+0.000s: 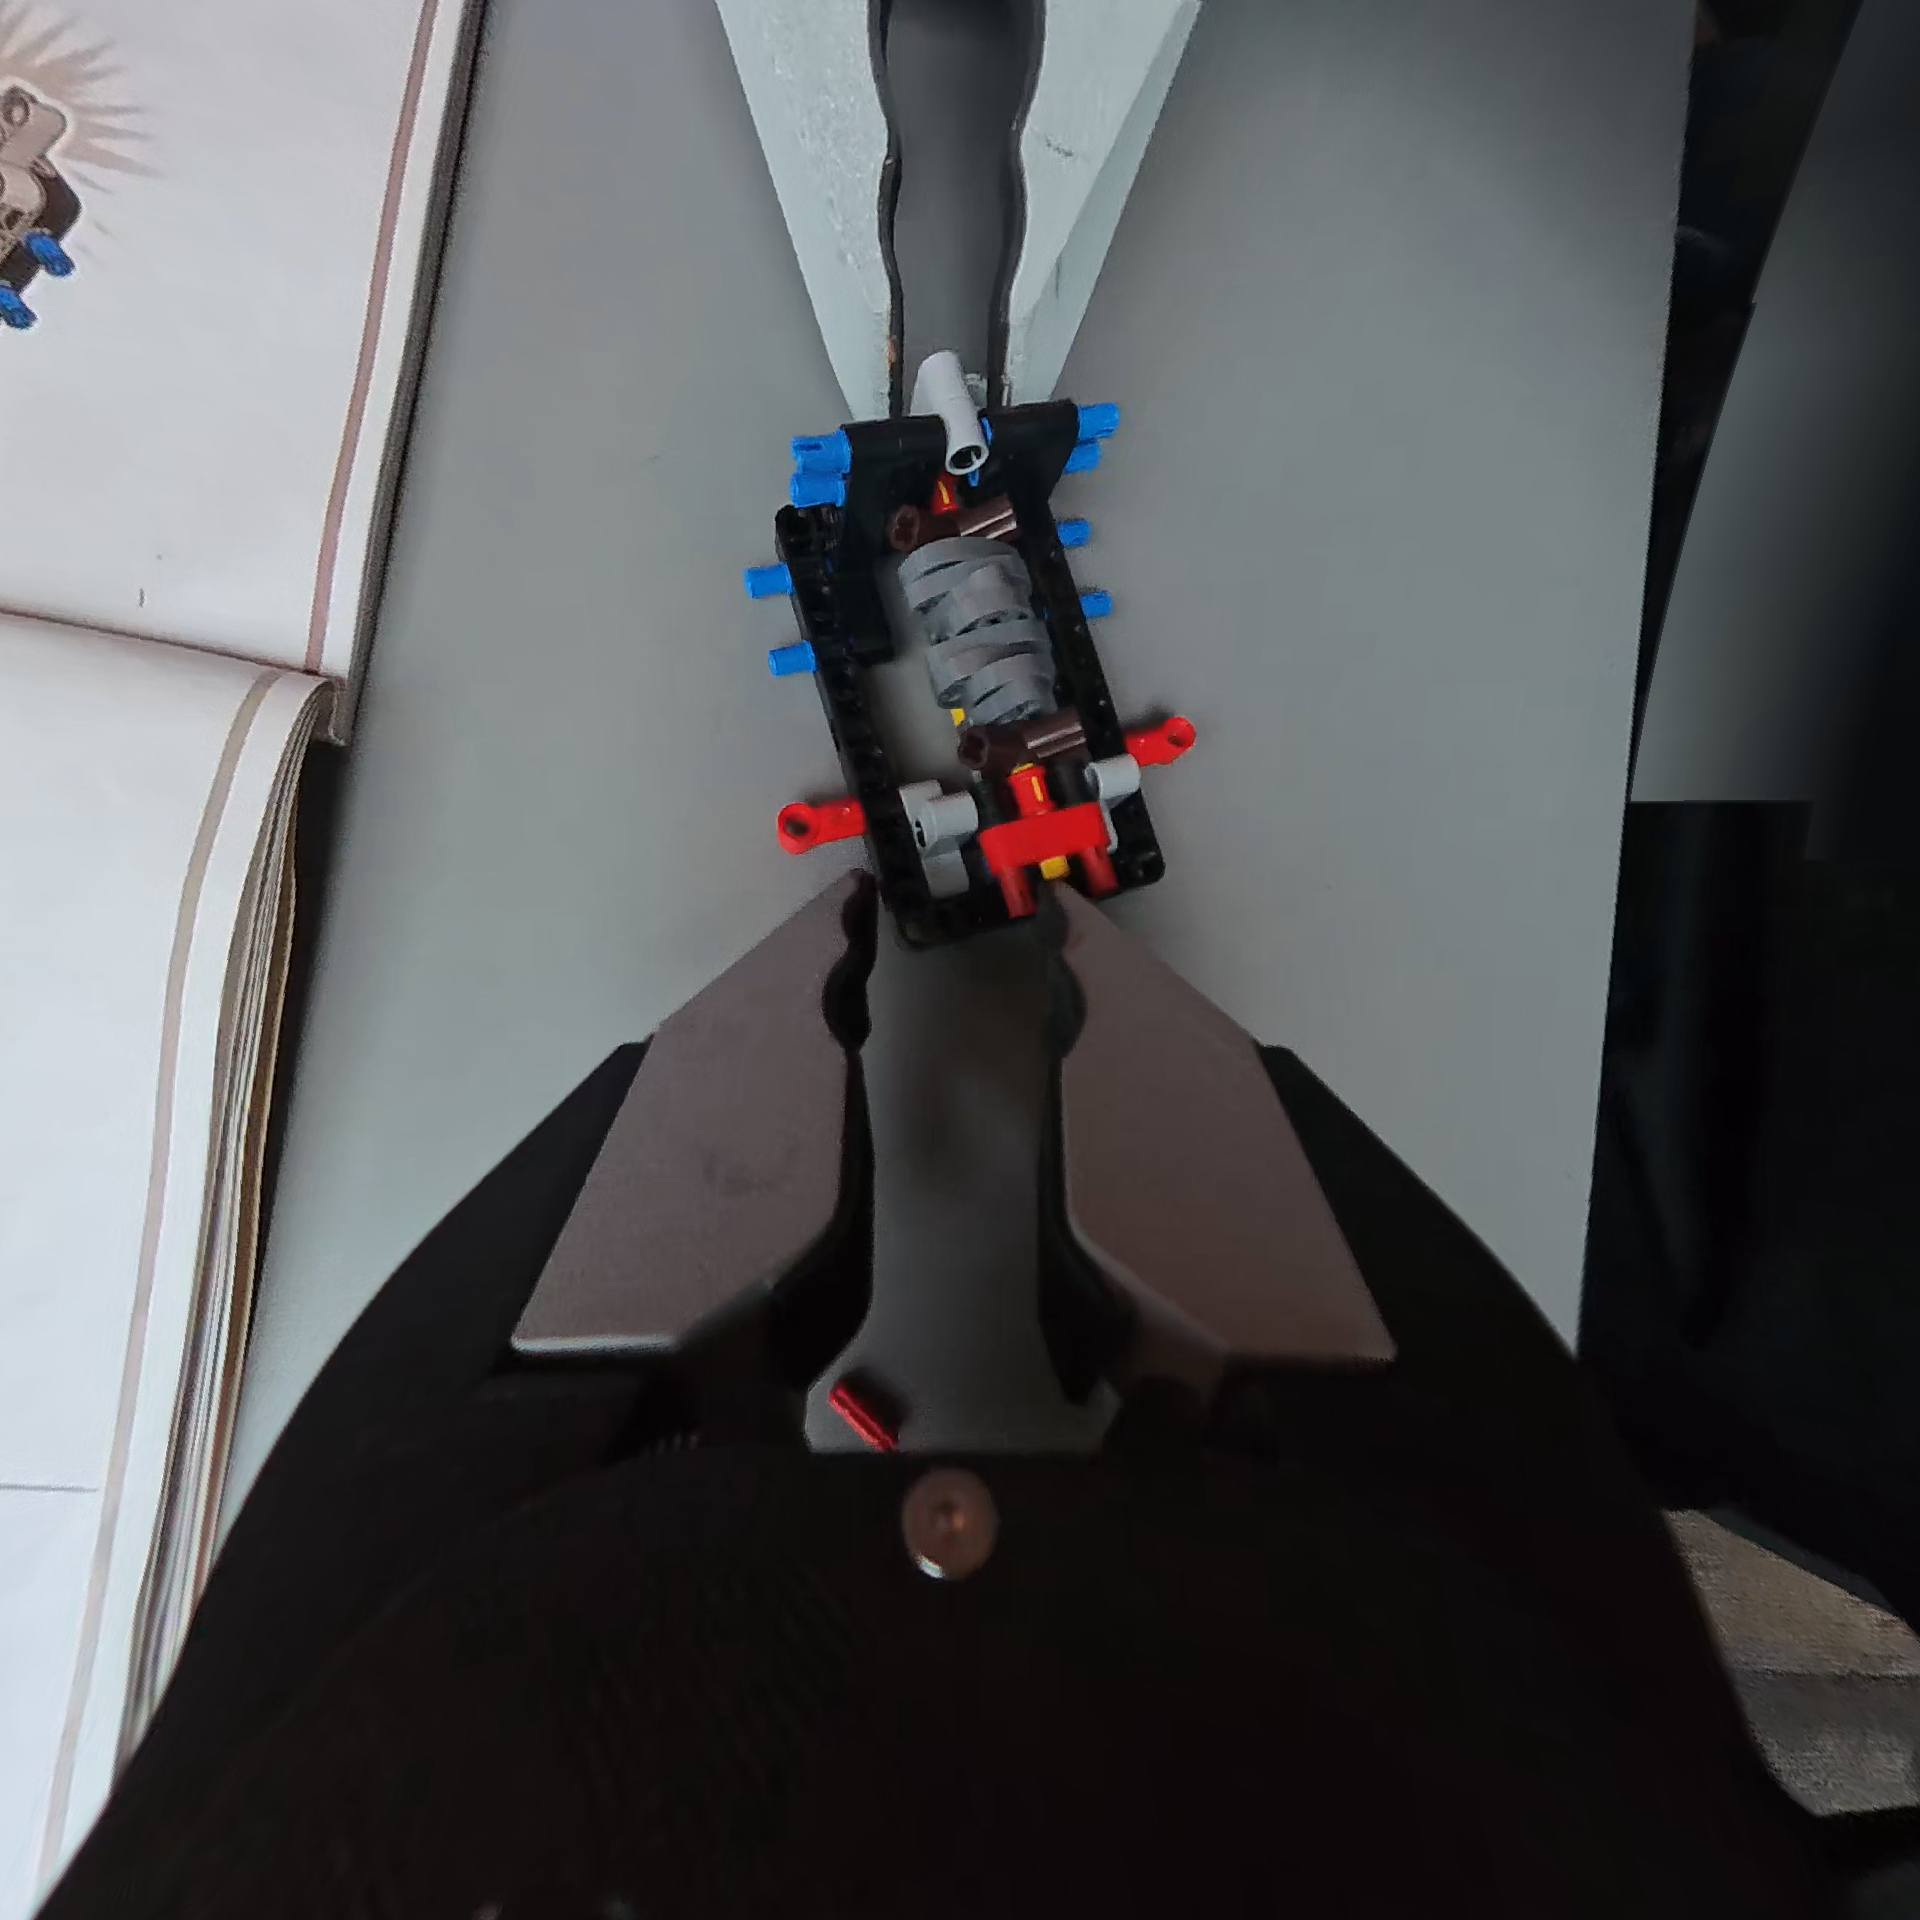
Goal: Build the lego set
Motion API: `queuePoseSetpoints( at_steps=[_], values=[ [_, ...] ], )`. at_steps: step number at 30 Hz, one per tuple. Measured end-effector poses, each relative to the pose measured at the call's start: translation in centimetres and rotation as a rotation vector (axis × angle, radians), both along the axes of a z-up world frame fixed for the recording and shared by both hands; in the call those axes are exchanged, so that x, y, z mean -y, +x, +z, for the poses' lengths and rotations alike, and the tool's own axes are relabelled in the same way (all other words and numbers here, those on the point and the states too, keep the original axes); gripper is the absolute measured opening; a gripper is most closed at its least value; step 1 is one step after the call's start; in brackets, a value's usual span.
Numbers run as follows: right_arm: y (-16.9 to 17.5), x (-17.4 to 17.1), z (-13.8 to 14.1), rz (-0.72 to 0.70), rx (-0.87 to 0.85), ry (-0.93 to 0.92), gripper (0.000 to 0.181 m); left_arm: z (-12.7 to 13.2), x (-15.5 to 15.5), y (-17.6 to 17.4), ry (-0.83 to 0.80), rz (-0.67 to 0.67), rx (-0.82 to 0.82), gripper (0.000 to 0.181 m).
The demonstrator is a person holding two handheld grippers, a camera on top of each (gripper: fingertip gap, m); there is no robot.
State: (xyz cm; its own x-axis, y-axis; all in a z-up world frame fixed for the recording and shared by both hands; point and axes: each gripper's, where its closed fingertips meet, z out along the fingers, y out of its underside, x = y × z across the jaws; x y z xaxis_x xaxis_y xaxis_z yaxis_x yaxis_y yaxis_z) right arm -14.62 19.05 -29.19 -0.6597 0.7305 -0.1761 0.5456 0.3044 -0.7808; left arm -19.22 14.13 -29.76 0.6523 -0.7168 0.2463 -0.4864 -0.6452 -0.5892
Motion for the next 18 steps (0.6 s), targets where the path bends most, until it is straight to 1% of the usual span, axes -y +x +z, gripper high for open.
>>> queuePoseSetpoints(
  at_steps=[5,11,14,16,18],
  values=[
    [-0.01,0.00,-0.04,-0.007,0.000,0.013,0.013,-0.04,0.12,-0.25,-0.063,0.063,-0.046,0.026],
    [0.05,0.13,-0.06,0.001,-0.001,0.012,0.013,-0.08,0.32,-0.19,-0.078,0.031,-0.060,0.026],
    [0.10,0.16,-0.05,0.005,0.002,0.005,0.014,-0.11,0.30,-0.20,-0.086,0.020,-0.037,0.026],
    [0.16,0.16,-0.10,0.005,0.006,0.006,0.014,-0.20,0.25,-0.24,-0.132,0.045,0.002,0.027],
    [0.16,0.14,-0.12,0.002,0.001,0.013,0.014,-0.19,0.13,-0.38,-0.133,0.056,0.005,0.027]
  ],
)
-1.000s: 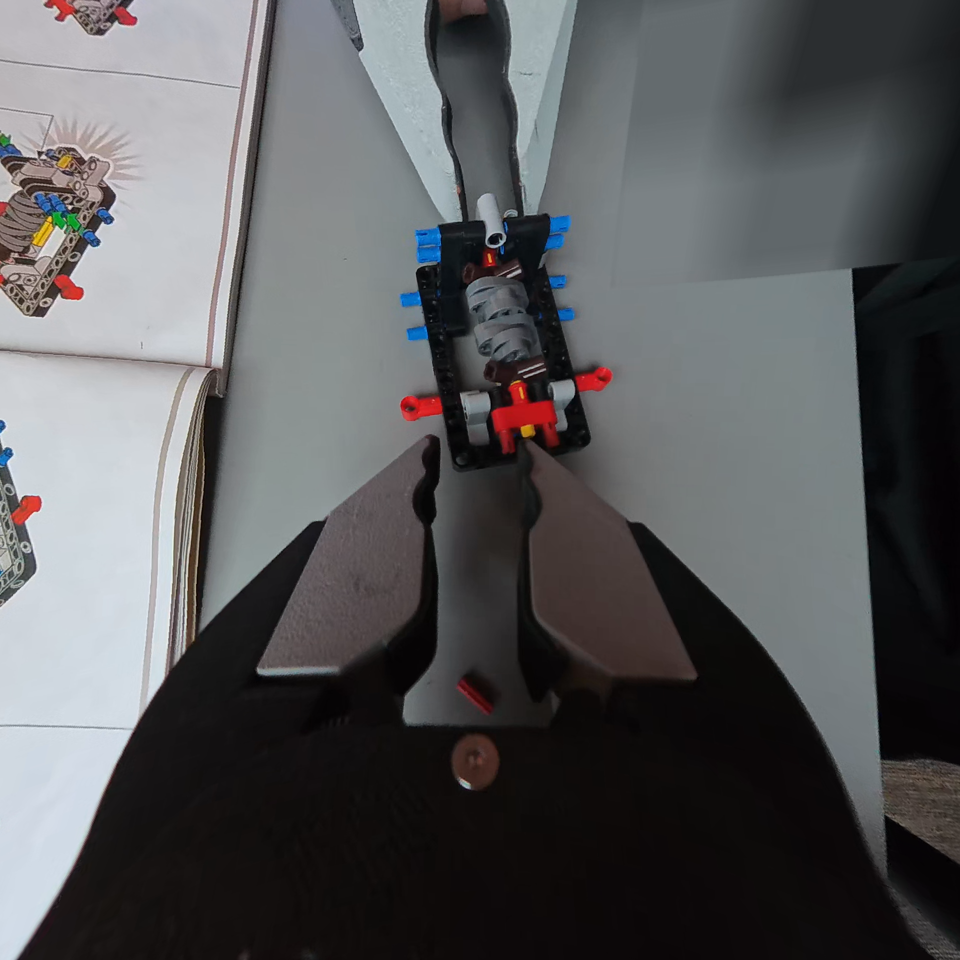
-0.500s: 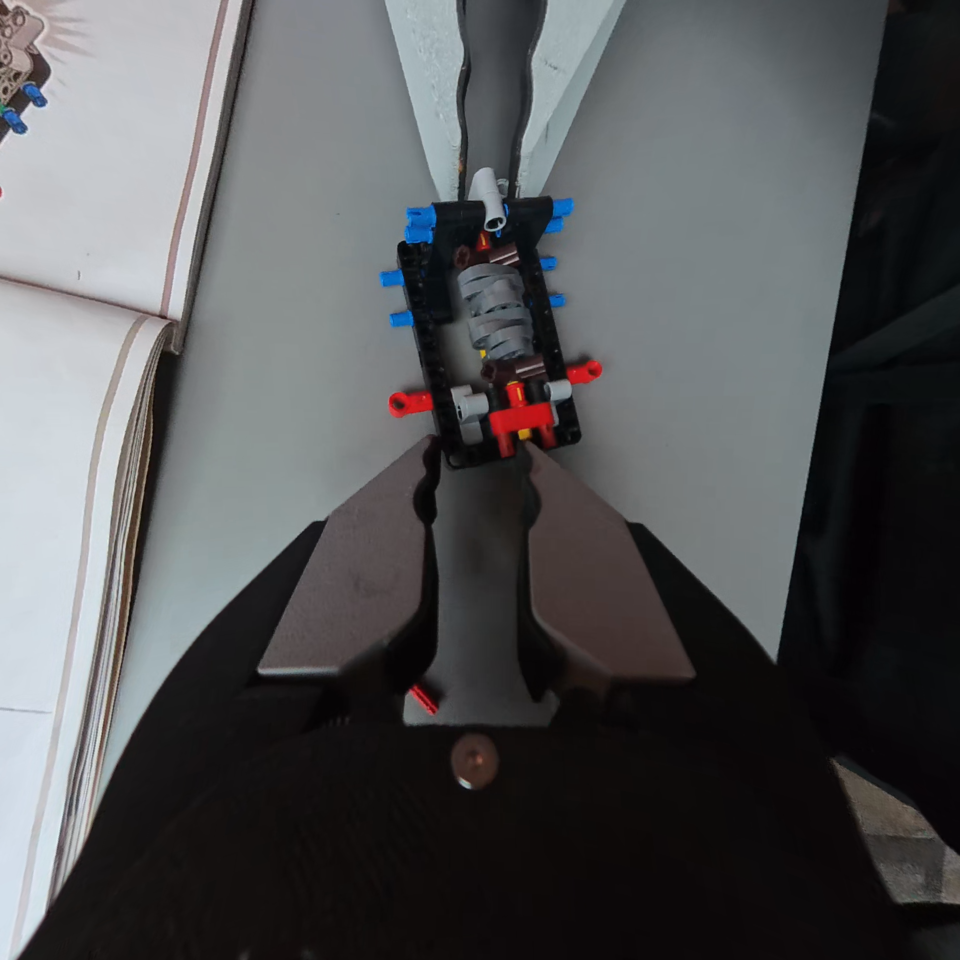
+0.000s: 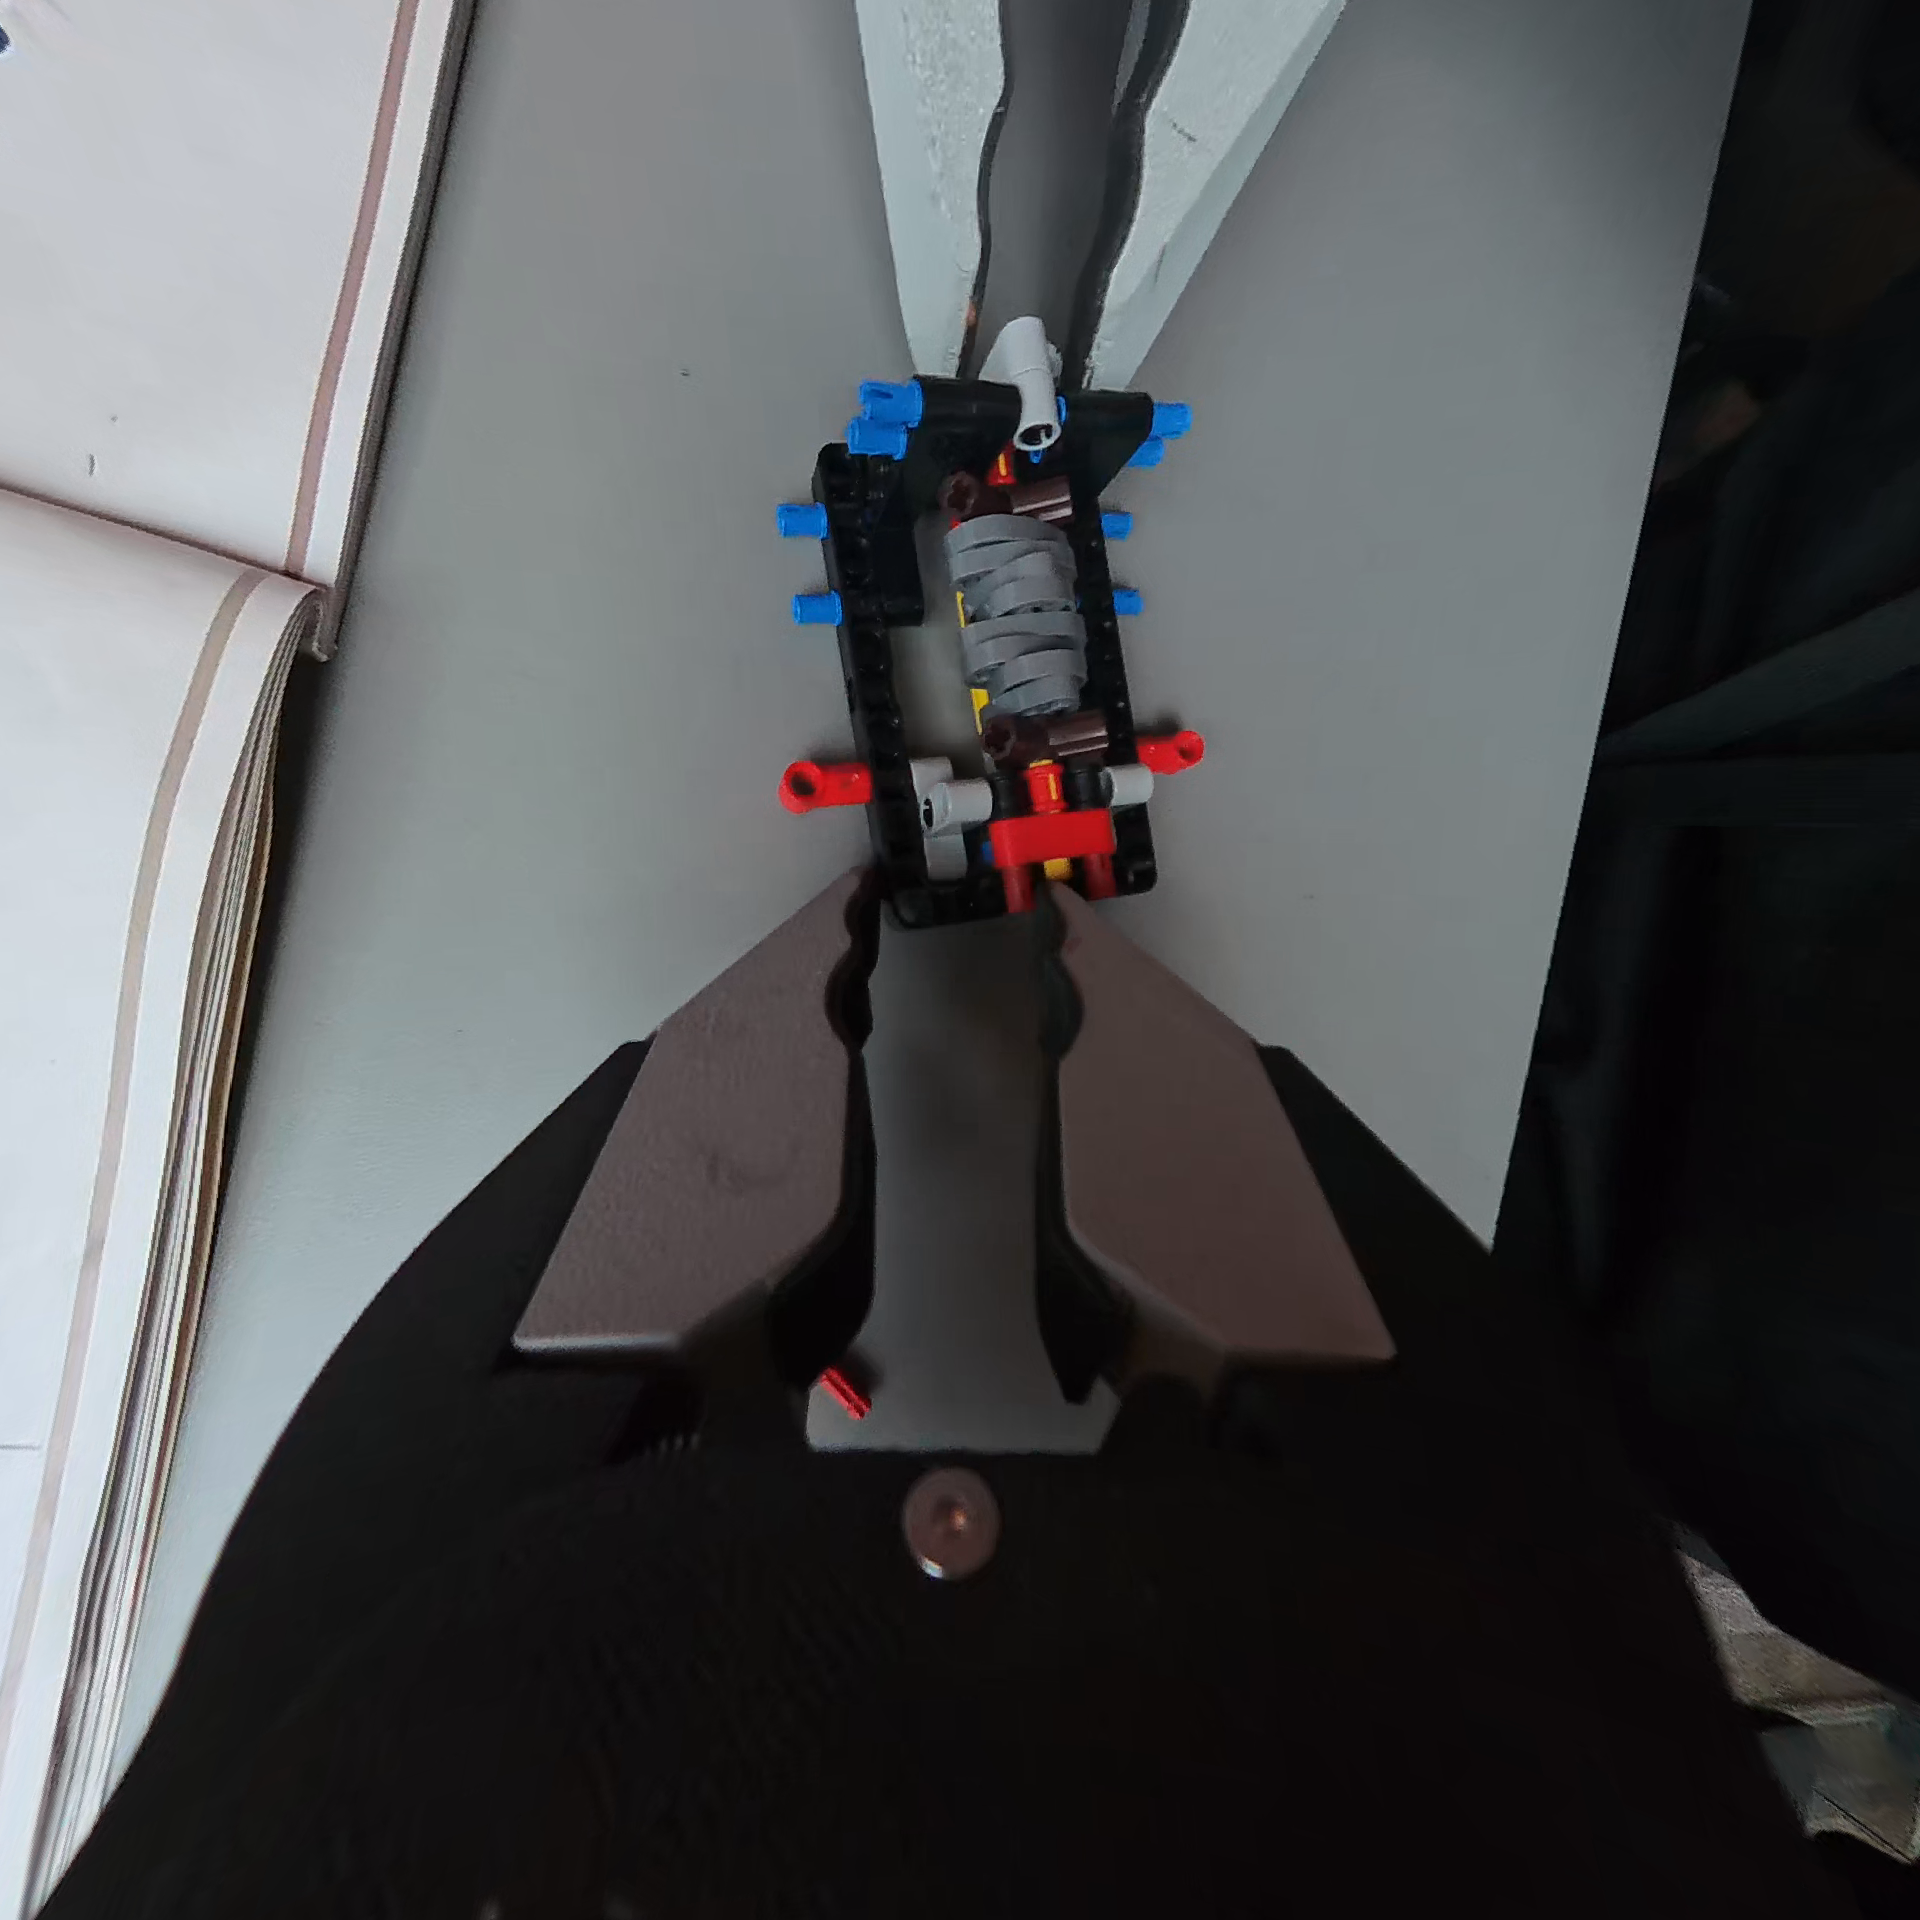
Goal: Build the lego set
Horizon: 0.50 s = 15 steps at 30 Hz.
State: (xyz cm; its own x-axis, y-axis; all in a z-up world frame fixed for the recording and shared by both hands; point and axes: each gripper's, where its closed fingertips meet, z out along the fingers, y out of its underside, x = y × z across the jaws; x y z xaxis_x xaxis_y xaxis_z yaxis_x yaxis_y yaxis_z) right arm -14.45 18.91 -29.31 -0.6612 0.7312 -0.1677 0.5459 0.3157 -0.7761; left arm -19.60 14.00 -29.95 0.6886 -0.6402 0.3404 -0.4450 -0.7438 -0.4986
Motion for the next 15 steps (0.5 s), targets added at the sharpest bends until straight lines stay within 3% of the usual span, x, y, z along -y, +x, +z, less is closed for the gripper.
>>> queuePoseSetpoints(
  at_steps=[15],
  values=[
    [0.05,-0.20,0.02,-0.009,0.007,-0.001,0.014,-0.09,-0.01,-0.01,-0.068,-0.021,-0.066,0.027]
  ],
)
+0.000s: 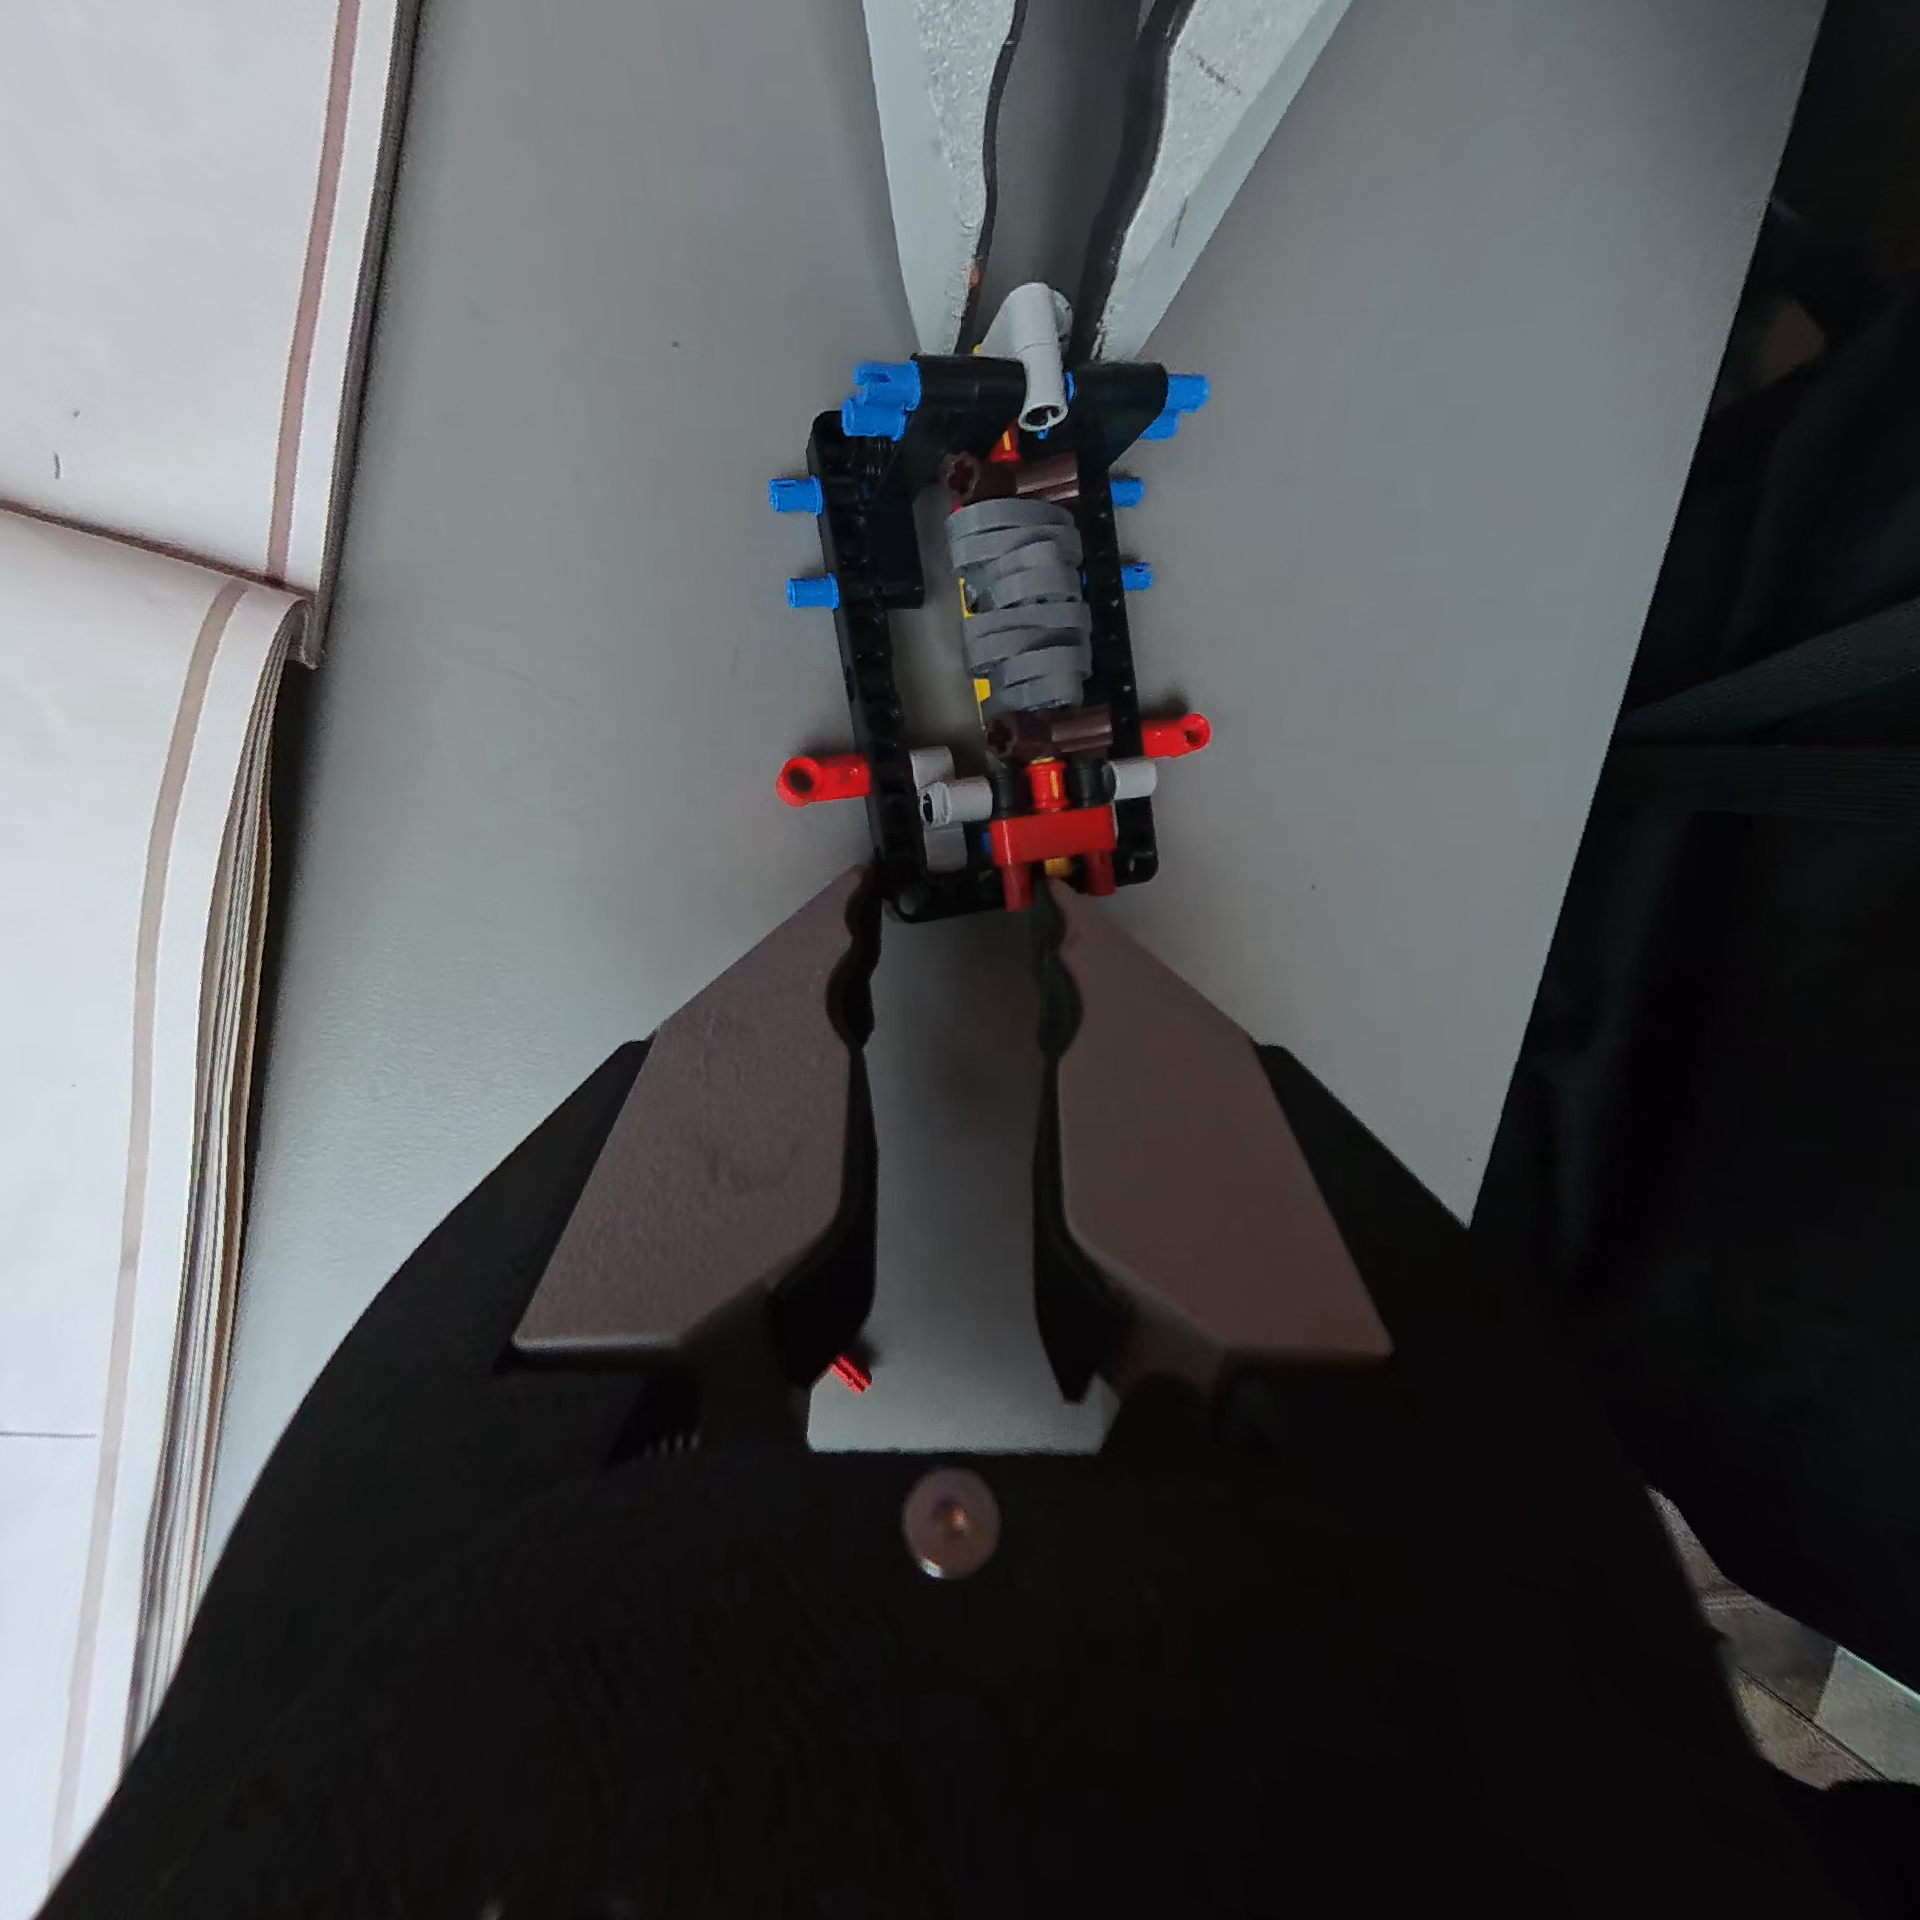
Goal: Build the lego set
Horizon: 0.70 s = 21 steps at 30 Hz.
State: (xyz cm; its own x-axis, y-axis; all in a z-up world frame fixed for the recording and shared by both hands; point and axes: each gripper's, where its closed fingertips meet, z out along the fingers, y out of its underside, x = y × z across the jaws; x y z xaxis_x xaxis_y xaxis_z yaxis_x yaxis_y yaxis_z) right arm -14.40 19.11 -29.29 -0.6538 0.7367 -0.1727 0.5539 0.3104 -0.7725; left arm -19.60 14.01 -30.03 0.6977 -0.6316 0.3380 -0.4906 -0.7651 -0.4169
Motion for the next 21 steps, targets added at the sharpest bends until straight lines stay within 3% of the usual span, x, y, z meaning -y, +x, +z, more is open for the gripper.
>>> queuePoseSetpoints(
  at_steps=[10,14,21],
  values=[
    [1.5,-2.1,0.3,0.015,0.006,0.037,0.022,-0.1,-0.1,0.2,-0.028,-0.046,-0.053,0.026],
    [2.3,-1.7,-0.9,0.051,0.044,0.064,0.027,-0.1,-0.1,0.1,-0.030,-0.058,-0.060,0.026],
    [2.0,-1.1,-1.2,0.059,0.013,0.116,0.003,-0.1,-0.2,0.2,-0.031,-0.072,-0.072,0.027]
  ],
)
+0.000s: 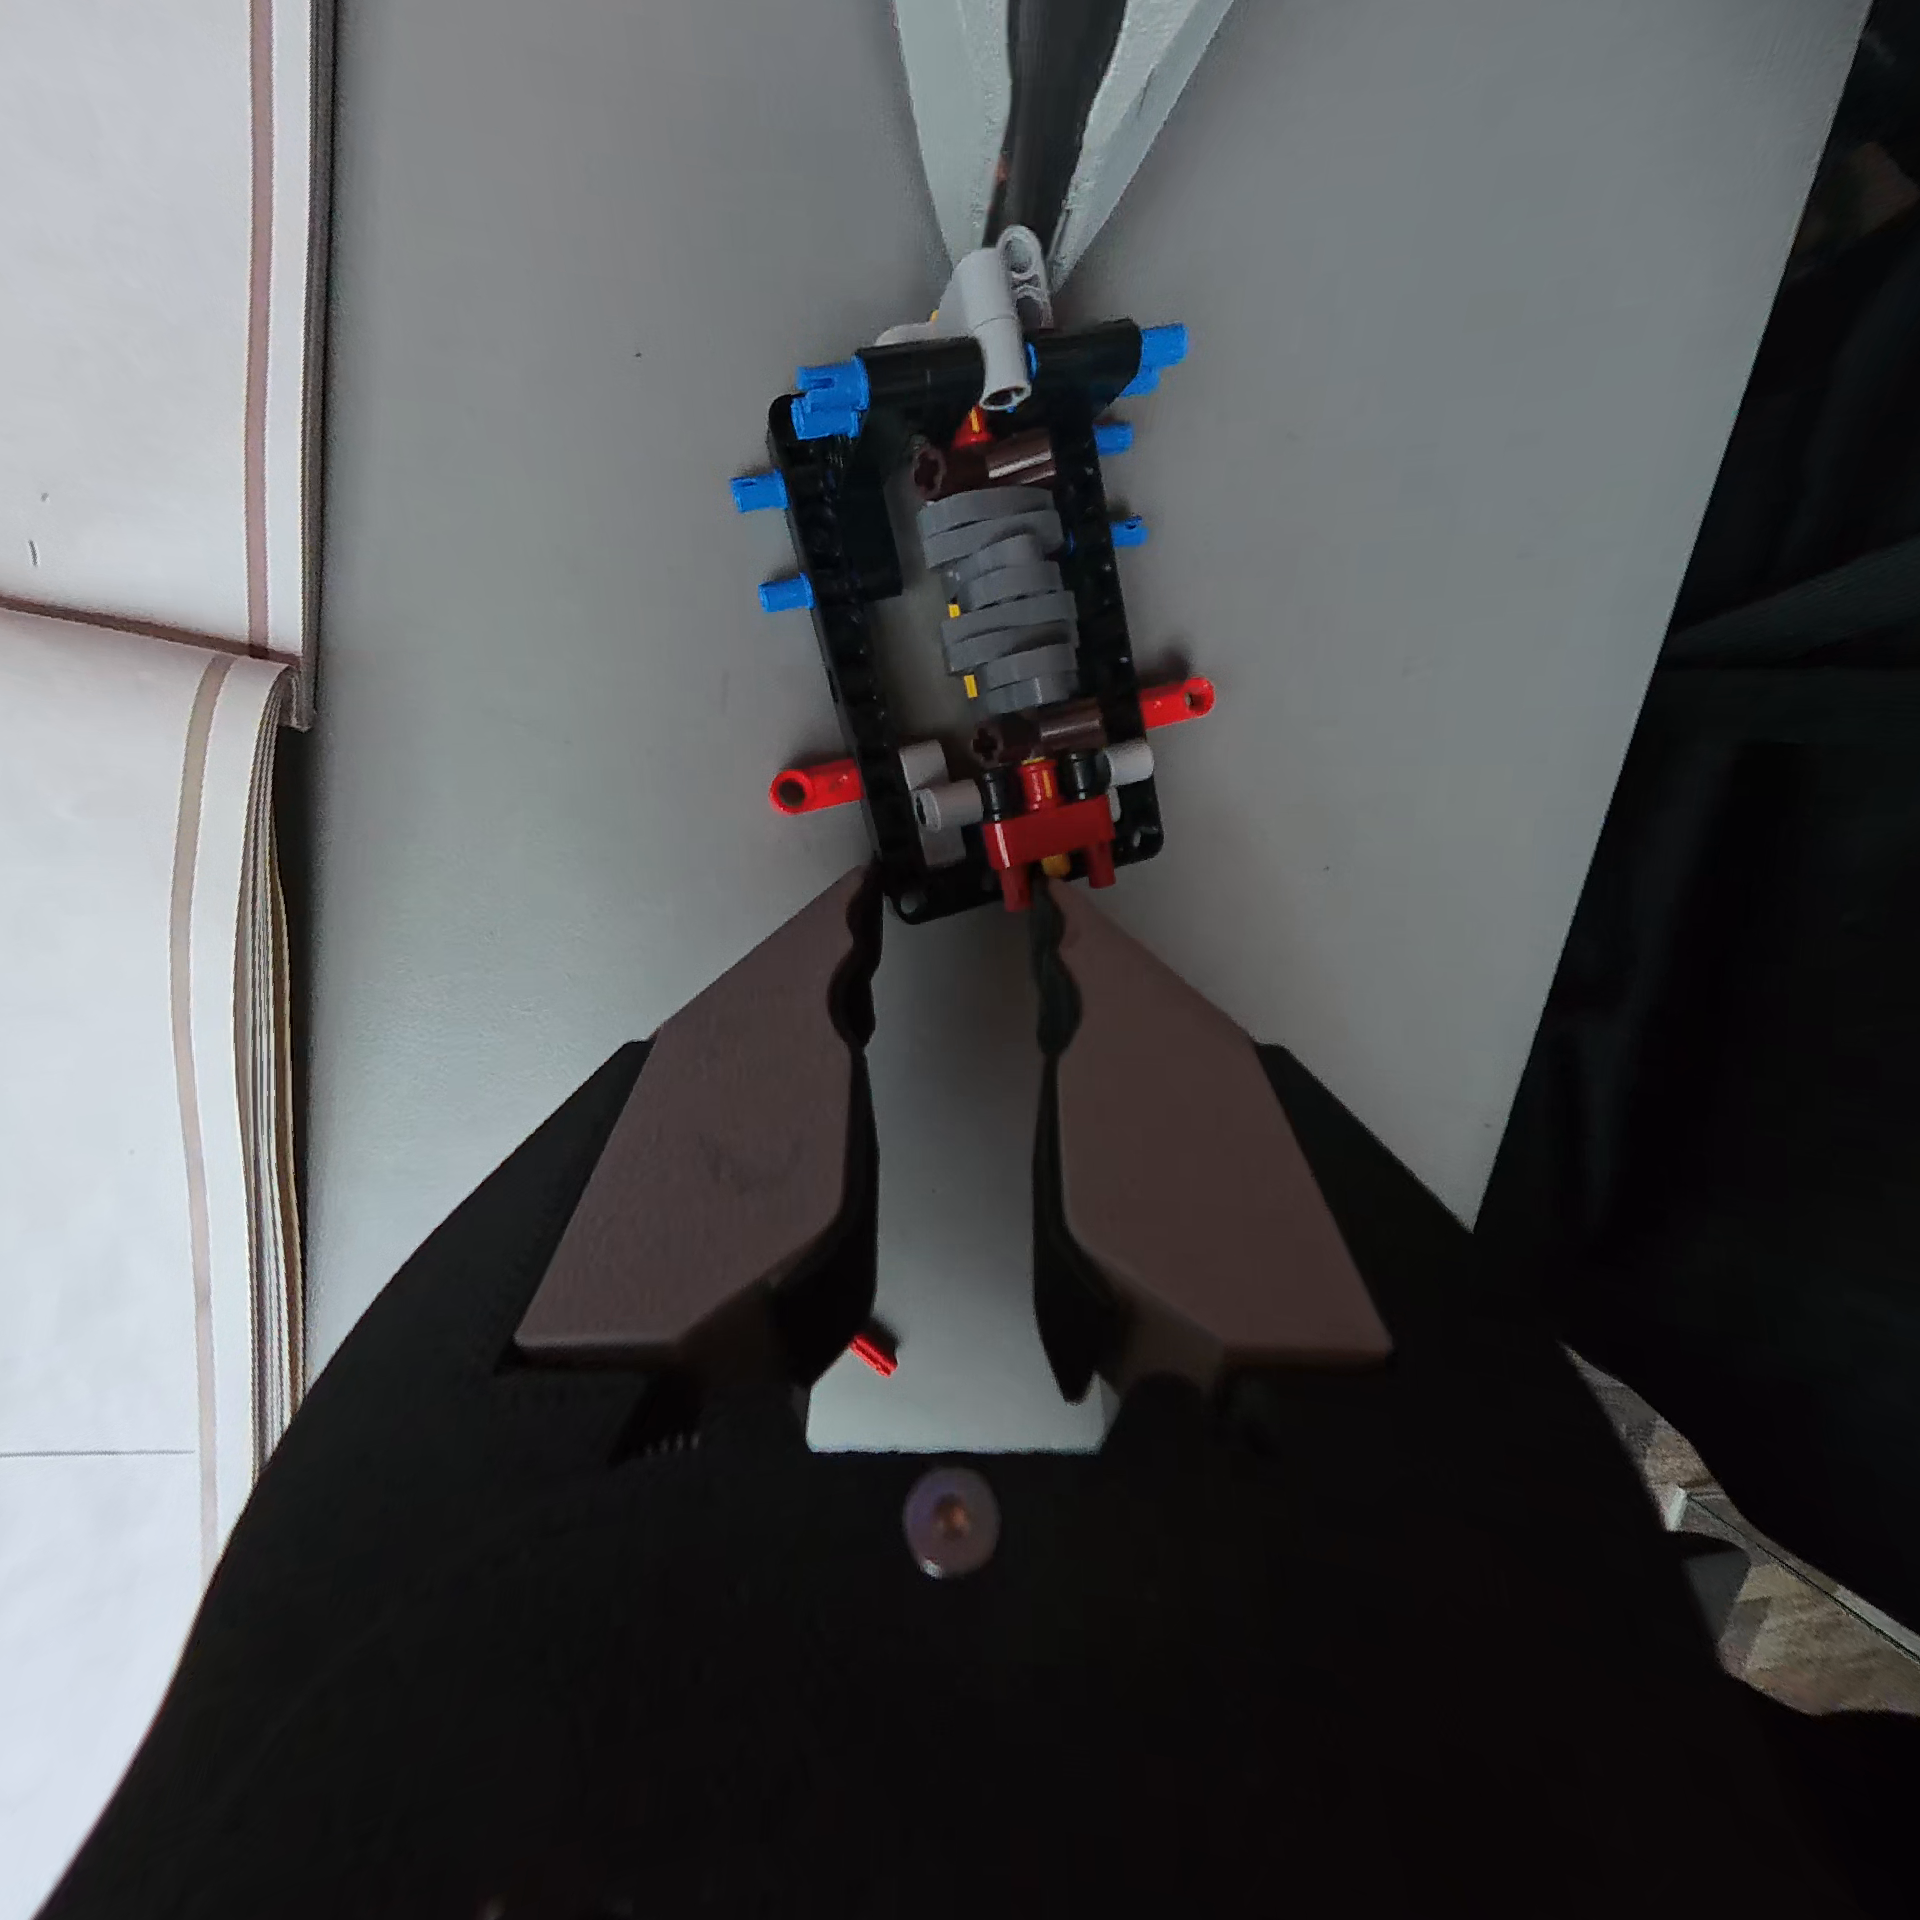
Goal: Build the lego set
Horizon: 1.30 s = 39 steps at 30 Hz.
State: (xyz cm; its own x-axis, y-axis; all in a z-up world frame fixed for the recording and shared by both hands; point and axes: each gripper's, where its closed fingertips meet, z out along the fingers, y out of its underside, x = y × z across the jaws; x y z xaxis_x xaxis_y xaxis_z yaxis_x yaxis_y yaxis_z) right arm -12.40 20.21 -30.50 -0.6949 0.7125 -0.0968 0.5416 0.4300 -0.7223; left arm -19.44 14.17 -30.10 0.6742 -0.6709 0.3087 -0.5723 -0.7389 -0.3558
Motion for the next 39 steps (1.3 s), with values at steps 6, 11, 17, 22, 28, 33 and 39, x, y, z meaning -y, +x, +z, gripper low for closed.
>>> queuePoseSetpoints(
  at_steps=[6,11,17,22,28,33,39],
  values=[
    [0.5,-0.5,0.0,0.009,-0.005,0.010,0.002,0.0,-0.1,0.1,0.000,-0.016,-0.019,0.026],
    [0.6,-1.7,0.4,-0.024,-0.008,-0.017,0.002,-0.1,-0.2,0.1,0.004,-0.030,-0.036,0.026],
    [0.0,-2.6,1.6,-0.070,-0.055,-0.070,0.003,-0.1,-0.5,0.2,0.020,-0.061,-0.060,0.025],
    [-0.8,-2.9,1.8,-0.083,-0.073,-0.078,0.003,-0.1,-0.7,0.3,0.022,-0.065,-0.054,0.025],
    [-0.7,-2.6,1.5,-0.053,-0.059,-0.099,0.003,-0.1,-0.8,0.4,0.020,-0.071,-0.065,0.025],
    [-0.9,-2.5,1.8,-0.051,-0.033,-0.167,0.003,-0.1,-0.9,0.4,0.025,-0.070,-0.067,0.025],
    [-1.1,-2.5,1.9,-0.049,-0.035,-0.176,0.003,-0.2,-0.9,0.4,0.028,-0.071,-0.067,0.025]
  ],
)
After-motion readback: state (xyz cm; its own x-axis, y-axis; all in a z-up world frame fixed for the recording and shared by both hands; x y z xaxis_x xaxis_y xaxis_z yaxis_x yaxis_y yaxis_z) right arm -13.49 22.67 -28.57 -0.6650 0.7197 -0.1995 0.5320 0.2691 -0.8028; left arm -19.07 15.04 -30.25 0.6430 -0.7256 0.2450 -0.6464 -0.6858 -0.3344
